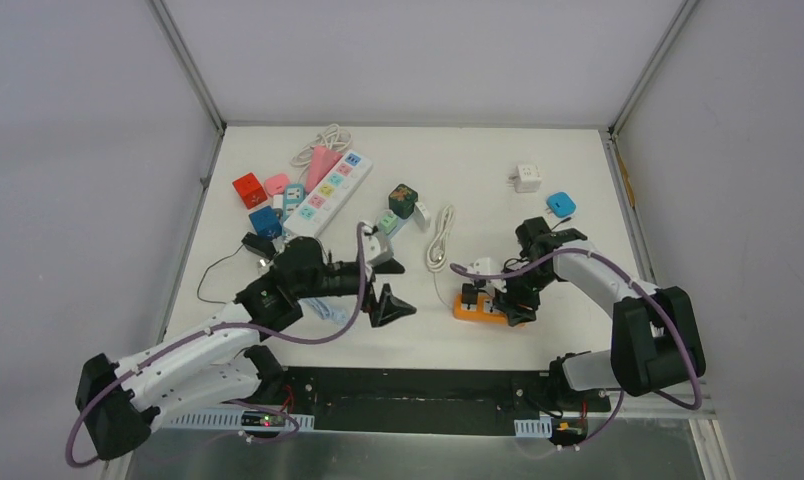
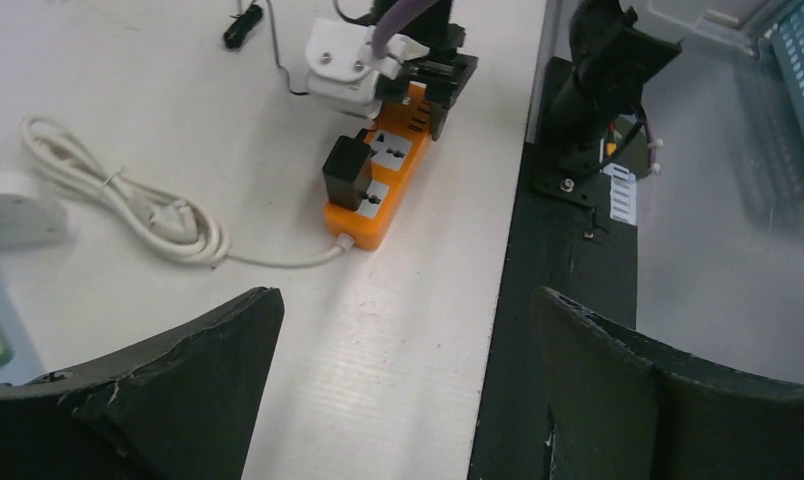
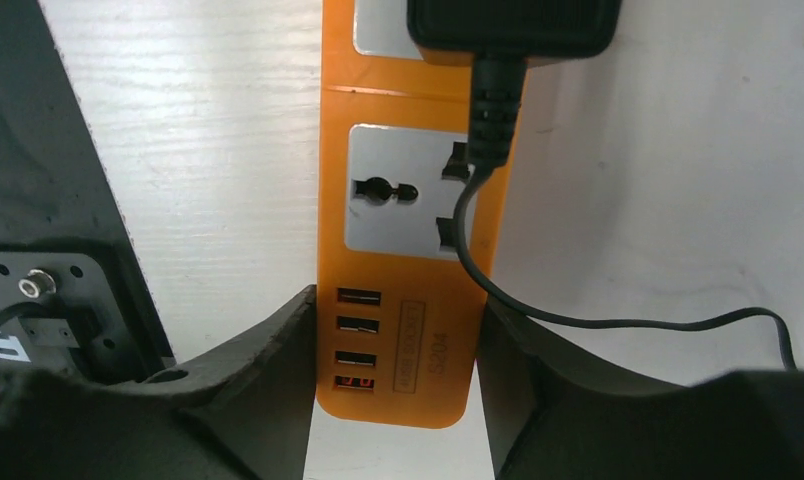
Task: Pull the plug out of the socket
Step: Move the socket to the center of the board.
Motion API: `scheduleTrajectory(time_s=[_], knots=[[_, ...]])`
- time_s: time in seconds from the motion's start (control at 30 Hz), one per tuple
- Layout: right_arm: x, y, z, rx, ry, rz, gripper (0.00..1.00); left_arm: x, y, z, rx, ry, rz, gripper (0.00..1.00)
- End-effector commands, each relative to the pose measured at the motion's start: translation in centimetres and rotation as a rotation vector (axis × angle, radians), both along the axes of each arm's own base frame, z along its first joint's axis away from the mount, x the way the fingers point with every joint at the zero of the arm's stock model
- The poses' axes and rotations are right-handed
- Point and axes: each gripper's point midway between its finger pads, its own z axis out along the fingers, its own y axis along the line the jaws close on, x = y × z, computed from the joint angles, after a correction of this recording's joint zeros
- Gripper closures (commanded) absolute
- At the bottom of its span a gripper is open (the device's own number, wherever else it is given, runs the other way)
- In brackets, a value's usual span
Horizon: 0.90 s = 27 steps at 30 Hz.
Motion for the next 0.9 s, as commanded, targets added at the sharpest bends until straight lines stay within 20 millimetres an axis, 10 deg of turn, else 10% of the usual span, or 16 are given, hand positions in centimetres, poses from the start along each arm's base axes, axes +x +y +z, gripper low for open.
scheduleTrajectory(time_s=[0.0,0.5,0.87], knots=[[-1.2,0.8,-0.1,0.061,-0.044,0.194,0.81,-0.8,-3.7,-1.9,0.004,-0.195,-0.019,0.01],[-0.8,2.0,0.8,0.161,-0.055,0.093,0.01,-0.7,-9.0,-8.0,0.041,-0.389,-0.122,0.01],[-3.2,1.0,3.1,0.267,-0.016,0.161,0.00,0.1,-12.1,-10.0,0.014,-0.334,-0.169,0.07]])
